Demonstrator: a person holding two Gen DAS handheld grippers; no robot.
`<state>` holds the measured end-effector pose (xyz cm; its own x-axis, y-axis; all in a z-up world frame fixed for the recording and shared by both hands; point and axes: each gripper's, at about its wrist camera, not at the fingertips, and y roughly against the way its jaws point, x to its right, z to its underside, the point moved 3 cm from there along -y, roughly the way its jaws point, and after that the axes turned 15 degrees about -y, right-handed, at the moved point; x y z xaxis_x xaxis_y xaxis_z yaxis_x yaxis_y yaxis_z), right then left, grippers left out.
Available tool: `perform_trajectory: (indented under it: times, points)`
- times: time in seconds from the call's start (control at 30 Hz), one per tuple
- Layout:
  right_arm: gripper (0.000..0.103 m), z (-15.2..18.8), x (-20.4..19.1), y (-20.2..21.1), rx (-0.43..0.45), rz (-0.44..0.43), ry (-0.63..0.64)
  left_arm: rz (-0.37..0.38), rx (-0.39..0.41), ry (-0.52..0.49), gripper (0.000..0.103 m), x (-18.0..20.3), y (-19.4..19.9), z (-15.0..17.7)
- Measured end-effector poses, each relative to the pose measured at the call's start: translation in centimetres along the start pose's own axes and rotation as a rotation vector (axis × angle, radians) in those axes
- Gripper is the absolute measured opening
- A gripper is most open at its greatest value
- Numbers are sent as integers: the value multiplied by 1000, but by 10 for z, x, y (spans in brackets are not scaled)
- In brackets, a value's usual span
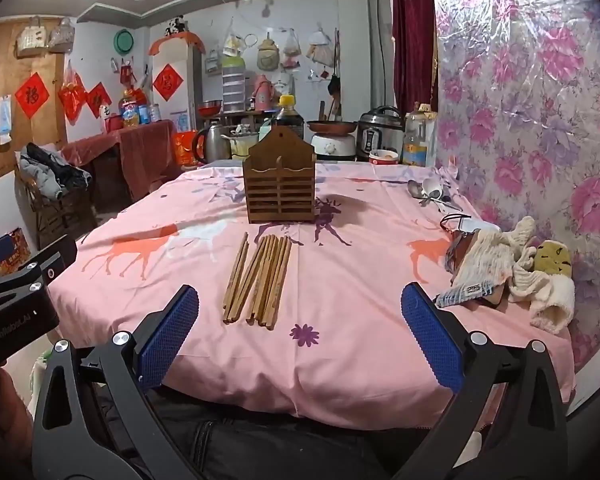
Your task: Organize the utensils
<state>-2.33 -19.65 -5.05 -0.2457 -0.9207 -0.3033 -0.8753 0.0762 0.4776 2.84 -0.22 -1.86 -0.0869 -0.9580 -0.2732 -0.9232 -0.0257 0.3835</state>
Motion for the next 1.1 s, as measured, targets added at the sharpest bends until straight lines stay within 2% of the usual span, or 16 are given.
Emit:
perform_trajectory:
  times: [0.47,1.1]
  points:
    - [97,-1,-9,9,8,-13,11,-4,-42,14,98,-5,-9,2]
    - [97,0,-9,10,1,-22,11,-2,-54,24,98,-8,-13,6]
